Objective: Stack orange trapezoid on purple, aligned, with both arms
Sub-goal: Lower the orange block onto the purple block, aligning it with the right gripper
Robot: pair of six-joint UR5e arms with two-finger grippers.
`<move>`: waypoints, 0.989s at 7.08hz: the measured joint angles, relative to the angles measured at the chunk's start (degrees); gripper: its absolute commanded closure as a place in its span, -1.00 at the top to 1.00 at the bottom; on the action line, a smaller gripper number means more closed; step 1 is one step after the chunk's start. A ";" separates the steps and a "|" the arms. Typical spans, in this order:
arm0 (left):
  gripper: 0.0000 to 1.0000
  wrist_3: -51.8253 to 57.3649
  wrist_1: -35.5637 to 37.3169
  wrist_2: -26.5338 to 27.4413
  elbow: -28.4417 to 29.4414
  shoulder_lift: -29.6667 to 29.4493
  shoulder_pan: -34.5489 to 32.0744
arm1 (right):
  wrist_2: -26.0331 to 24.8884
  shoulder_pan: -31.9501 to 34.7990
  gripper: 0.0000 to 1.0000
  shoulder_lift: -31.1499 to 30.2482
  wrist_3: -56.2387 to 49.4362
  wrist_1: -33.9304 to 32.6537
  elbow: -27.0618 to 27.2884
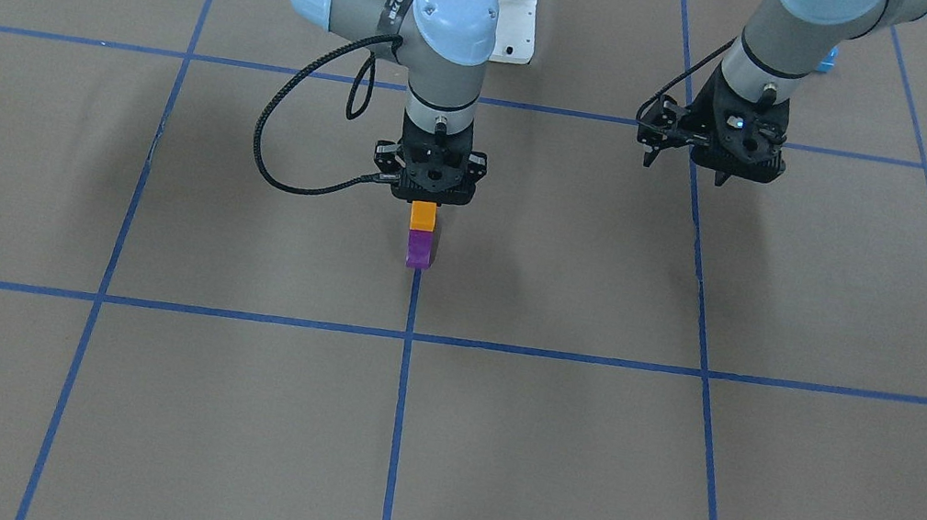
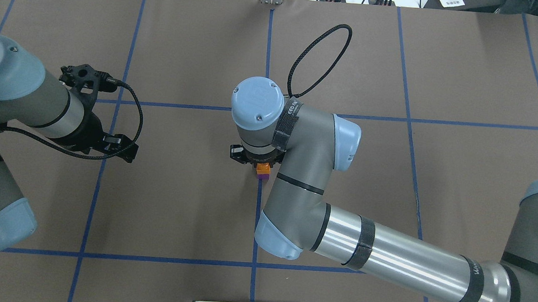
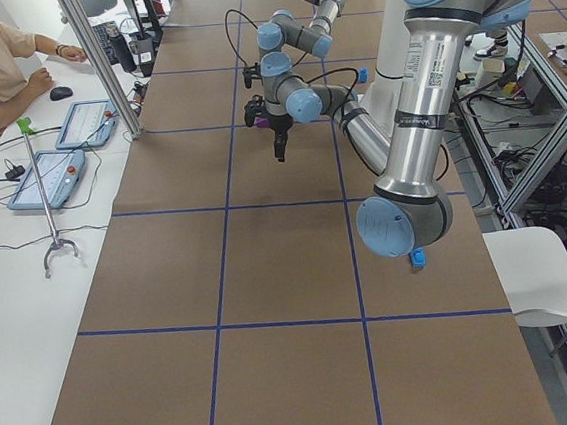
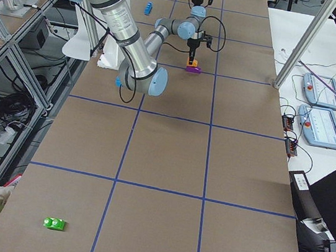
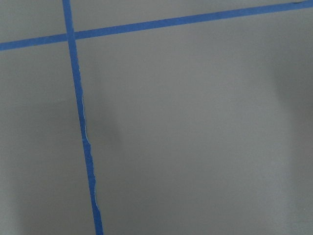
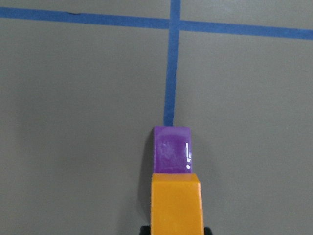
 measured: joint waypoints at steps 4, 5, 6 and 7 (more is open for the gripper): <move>0.99 -0.15 0.00 0.04 0.00 -0.06 0.04 | -0.07 -0.05 -1.00 0.13 -0.58 0.13 -0.47; 0.99 -0.15 0.00 0.02 -0.01 -0.06 0.03 | -0.05 -0.13 -1.00 0.13 -0.62 0.13 -0.51; 0.99 -0.20 0.00 0.01 -0.05 -0.06 0.01 | -0.05 -0.23 -1.00 0.09 -0.71 0.13 -0.58; 0.99 -0.38 0.00 0.02 -0.08 -0.06 0.01 | -0.02 -0.31 -1.00 0.04 -0.87 0.15 -0.62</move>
